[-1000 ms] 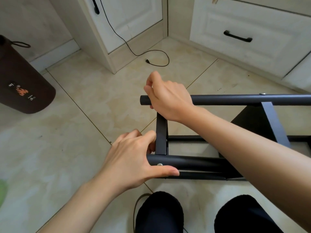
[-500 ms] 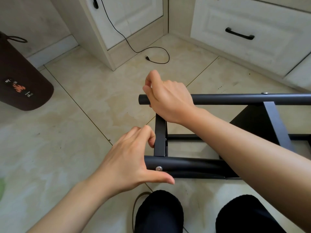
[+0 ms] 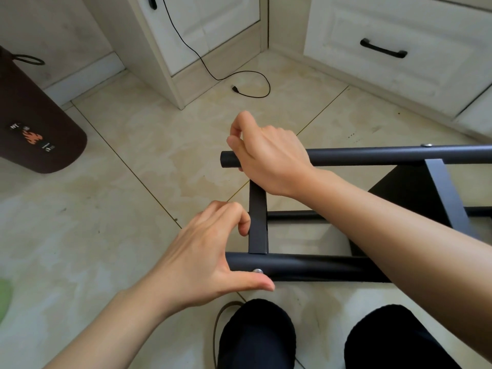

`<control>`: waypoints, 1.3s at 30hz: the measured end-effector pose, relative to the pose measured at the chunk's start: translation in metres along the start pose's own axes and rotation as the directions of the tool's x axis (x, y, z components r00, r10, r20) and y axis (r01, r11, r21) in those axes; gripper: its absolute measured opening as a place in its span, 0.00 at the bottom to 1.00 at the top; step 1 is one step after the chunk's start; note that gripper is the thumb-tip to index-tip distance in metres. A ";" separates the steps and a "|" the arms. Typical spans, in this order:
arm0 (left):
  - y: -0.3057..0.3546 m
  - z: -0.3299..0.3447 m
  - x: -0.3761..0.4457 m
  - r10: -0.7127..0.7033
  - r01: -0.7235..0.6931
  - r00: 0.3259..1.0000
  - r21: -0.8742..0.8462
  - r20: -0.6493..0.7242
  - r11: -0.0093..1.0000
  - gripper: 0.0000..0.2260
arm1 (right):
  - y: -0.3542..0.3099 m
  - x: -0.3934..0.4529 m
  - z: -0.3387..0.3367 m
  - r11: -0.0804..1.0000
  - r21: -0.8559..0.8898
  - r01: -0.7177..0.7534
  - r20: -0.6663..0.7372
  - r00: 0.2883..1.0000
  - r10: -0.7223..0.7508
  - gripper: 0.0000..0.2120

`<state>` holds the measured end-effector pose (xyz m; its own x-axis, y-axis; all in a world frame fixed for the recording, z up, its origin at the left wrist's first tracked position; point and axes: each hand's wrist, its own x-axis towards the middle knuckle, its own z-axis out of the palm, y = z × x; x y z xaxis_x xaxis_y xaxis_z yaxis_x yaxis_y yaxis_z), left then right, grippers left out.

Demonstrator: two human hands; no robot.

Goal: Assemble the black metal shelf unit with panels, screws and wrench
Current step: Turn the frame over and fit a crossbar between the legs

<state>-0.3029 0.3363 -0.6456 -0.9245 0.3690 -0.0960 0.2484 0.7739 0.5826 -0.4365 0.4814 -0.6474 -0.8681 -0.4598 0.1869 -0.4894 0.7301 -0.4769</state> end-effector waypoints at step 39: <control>-0.015 0.014 0.007 0.241 -0.276 0.952 -0.191 -0.191 0.942 0.31 | -0.006 0.004 -0.018 0.950 0.213 -0.230 0.198 0.962 0.189 0.09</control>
<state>-0.3087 0.3343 -0.6657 -0.8752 0.4392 0.2029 0.4344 0.5289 0.7291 -0.4385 0.4838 -0.6286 -0.9110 -0.4046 -0.0806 -0.2472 0.6917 -0.6785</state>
